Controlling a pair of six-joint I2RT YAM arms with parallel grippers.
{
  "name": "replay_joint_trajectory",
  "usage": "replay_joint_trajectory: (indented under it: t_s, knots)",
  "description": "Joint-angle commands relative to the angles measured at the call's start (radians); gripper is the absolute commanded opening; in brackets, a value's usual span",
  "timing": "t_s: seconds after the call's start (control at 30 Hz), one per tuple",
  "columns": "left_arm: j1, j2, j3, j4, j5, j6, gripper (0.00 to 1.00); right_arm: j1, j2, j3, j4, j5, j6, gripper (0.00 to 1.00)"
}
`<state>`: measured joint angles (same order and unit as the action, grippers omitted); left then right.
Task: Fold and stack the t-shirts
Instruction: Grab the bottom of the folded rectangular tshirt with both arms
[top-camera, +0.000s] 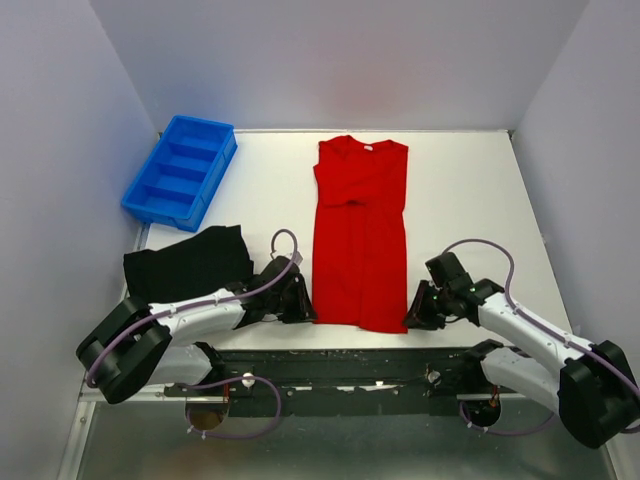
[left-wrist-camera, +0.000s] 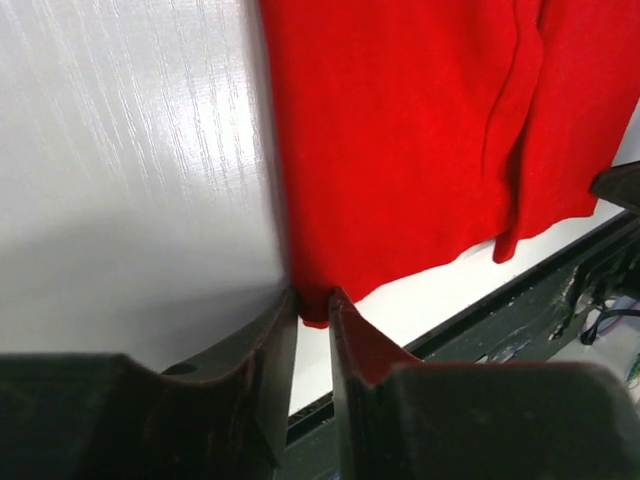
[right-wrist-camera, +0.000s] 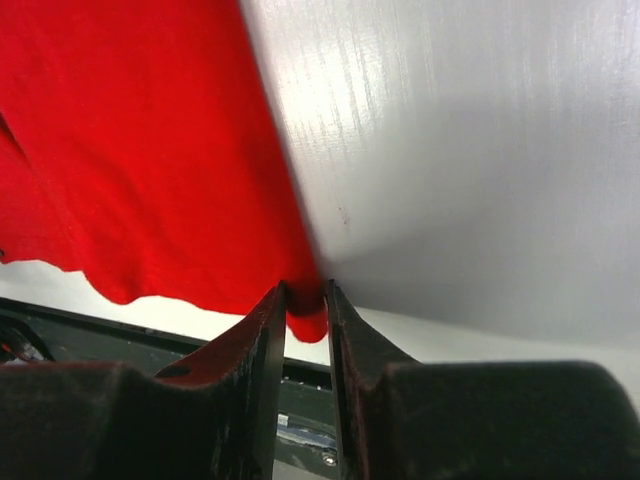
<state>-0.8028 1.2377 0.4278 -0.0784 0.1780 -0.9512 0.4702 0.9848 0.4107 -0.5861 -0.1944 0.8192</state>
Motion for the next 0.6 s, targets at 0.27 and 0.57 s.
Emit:
replay_joint_trajectory:
  t_s: [0.27, 0.57]
  knots:
    - [-0.01, -0.069, 0.035, -0.135, 0.005, 0.028, 0.0, 0.007, -0.073, 0.028, -0.084, -0.031, -0.032, 0.01]
    - [-0.009, -0.173, 0.097, -0.225, 0.011, 0.026, 0.0, 0.007, -0.158, 0.171, -0.211, 0.018, -0.054, 0.01]
